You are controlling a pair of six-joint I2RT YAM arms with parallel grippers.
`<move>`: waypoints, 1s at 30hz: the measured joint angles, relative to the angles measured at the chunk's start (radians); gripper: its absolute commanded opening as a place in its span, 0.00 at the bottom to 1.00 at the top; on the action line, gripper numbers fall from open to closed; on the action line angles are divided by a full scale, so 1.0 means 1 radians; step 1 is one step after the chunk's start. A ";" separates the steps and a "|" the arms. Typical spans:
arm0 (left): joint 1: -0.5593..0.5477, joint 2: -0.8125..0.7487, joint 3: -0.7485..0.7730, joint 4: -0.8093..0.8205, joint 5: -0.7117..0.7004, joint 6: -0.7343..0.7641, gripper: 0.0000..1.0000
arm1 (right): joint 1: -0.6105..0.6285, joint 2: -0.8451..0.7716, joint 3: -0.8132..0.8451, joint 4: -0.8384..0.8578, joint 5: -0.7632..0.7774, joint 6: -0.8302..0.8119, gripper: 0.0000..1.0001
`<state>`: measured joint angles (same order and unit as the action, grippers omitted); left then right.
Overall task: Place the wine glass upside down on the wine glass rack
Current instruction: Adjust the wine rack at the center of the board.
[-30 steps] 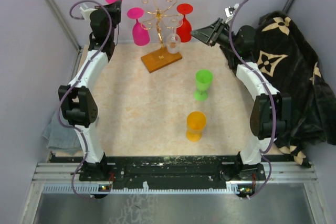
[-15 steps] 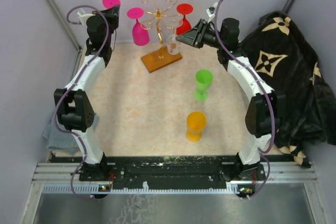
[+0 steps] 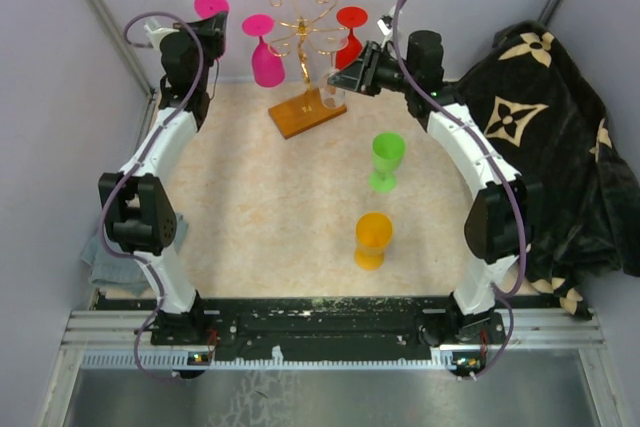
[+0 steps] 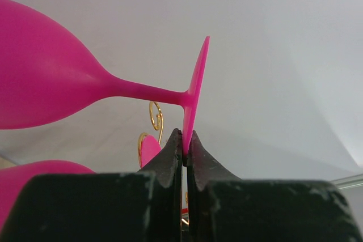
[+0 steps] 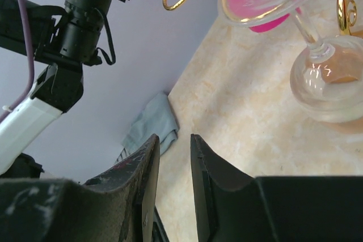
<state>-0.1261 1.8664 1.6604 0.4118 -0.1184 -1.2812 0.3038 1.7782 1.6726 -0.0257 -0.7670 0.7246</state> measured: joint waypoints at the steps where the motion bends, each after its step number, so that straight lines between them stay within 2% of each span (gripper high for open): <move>1: 0.000 -0.007 -0.006 0.001 0.000 0.001 0.02 | 0.005 0.000 0.006 -0.014 0.005 -0.010 0.30; 8: 0.010 -0.071 -0.069 0.017 0.000 0.001 0.02 | 0.063 0.000 0.080 -0.097 0.039 -0.056 0.34; 15: 0.022 -0.109 -0.125 0.023 0.008 0.000 0.02 | 0.126 0.045 0.225 -0.159 0.069 -0.090 0.35; 30: 0.035 -0.135 -0.149 0.023 0.055 -0.001 0.02 | 0.140 0.164 0.541 -0.501 0.327 -0.383 0.34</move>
<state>-0.0914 1.7313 1.5112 0.4343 -0.0639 -1.2819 0.4438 1.9427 2.2135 -0.5270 -0.4404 0.3420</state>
